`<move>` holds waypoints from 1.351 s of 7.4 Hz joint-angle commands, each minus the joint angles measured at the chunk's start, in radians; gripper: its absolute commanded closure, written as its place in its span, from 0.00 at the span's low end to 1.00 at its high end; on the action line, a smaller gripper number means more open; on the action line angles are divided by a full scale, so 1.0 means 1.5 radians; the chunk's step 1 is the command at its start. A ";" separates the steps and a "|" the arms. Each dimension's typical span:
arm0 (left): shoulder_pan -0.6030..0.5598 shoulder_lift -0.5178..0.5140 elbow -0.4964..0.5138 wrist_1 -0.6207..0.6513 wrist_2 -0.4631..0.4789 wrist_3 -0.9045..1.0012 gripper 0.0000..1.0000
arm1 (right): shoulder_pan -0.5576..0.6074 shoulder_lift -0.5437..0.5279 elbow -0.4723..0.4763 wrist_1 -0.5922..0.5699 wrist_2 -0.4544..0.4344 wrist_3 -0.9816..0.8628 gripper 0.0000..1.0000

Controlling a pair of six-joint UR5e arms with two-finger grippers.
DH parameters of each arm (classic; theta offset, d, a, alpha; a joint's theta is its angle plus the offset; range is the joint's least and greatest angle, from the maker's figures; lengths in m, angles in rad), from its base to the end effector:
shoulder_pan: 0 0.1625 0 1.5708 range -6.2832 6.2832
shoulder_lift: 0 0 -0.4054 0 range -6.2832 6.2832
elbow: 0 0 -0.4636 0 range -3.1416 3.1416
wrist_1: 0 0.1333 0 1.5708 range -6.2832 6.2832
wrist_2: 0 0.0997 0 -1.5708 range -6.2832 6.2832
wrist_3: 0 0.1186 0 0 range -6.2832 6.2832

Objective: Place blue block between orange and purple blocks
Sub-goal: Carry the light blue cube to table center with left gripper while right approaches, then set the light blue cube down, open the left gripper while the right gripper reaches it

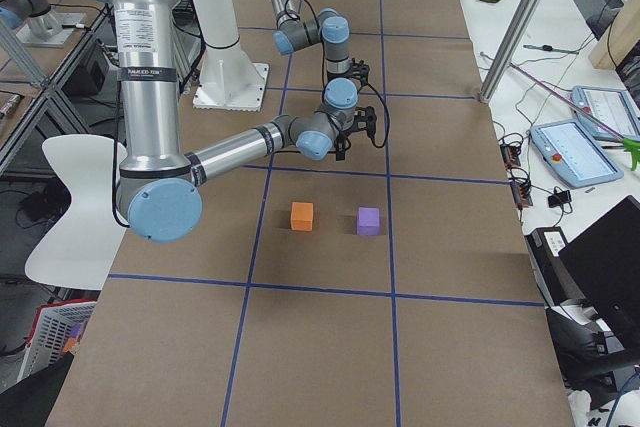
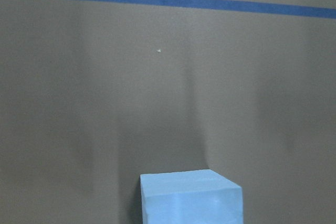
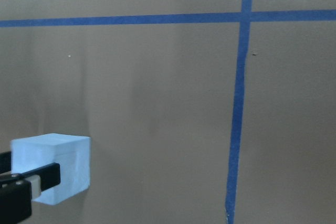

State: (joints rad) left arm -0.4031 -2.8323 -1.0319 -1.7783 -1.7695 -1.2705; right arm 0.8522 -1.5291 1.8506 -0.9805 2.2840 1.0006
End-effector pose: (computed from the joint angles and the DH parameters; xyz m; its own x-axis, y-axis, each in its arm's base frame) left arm 0.7725 -0.4489 -0.0311 0.5959 0.0611 -0.8007 0.0656 0.9901 0.1244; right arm -0.3456 -0.4798 0.3972 0.4628 -0.0909 0.8818 0.0251 0.9957 0.0895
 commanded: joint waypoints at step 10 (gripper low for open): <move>-0.137 0.417 -0.513 0.137 -0.097 0.085 0.00 | -0.203 0.197 -0.014 -0.184 -0.286 0.184 0.08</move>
State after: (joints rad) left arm -0.6082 -2.2173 -1.7946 -1.5718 -1.9140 -1.1437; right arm 0.5598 -1.2360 1.8348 -1.2427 1.8748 1.2897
